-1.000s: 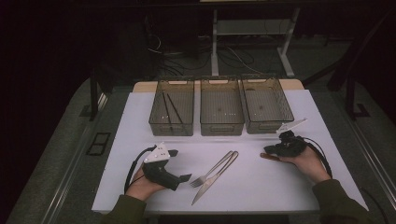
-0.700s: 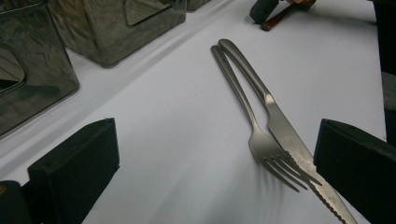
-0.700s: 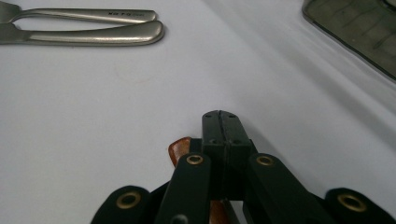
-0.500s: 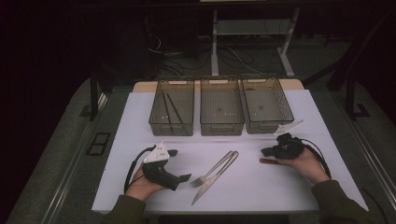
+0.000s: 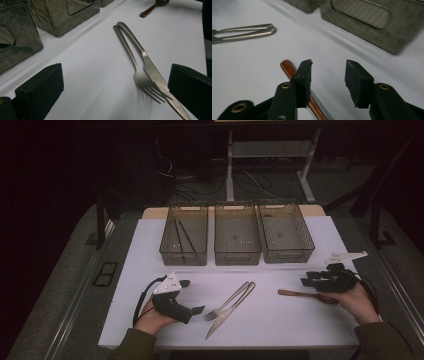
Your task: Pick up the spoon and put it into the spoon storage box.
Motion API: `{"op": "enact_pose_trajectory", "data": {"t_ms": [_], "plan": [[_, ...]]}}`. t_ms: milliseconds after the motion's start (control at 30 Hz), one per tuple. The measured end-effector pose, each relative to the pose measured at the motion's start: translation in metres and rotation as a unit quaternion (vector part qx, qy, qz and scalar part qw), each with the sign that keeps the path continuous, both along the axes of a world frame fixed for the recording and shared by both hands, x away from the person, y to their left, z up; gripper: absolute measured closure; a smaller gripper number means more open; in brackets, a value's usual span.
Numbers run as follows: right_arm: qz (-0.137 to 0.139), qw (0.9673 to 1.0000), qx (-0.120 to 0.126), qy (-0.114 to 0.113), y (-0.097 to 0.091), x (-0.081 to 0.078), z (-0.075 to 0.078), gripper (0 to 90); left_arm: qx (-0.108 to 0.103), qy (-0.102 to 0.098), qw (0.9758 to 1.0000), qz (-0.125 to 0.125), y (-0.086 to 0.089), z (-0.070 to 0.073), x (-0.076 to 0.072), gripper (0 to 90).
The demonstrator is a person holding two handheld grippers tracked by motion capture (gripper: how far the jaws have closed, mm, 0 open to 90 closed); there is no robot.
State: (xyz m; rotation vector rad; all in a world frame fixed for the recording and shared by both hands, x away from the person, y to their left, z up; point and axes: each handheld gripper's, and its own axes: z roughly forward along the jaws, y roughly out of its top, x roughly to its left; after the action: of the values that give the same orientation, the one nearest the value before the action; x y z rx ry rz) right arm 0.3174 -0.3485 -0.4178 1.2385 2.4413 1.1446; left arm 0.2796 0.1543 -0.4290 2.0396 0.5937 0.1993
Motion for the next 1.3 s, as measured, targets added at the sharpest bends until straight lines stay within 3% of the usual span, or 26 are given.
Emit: {"op": "enact_pose_trajectory", "data": {"t_ms": [267,533,1300], "plan": [[-0.034,0.9994,-0.008,-0.004,-0.037,-0.022,-0.003,48.6,0.002,-0.001,1.0,0.0,-0.001,0.0,0.0,0.0],[-0.049,0.9985,-0.022,0.002,-0.055,-0.032,-0.01,48.0,0.0,-0.002,1.0,0.001,0.0,0.001,0.0,0.0],[-0.013,0.9979,-0.052,0.038,-0.054,-0.039,-0.026,43.9,0.001,-0.002,1.0,0.001,-0.001,0.0,0.001,0.0]]}}
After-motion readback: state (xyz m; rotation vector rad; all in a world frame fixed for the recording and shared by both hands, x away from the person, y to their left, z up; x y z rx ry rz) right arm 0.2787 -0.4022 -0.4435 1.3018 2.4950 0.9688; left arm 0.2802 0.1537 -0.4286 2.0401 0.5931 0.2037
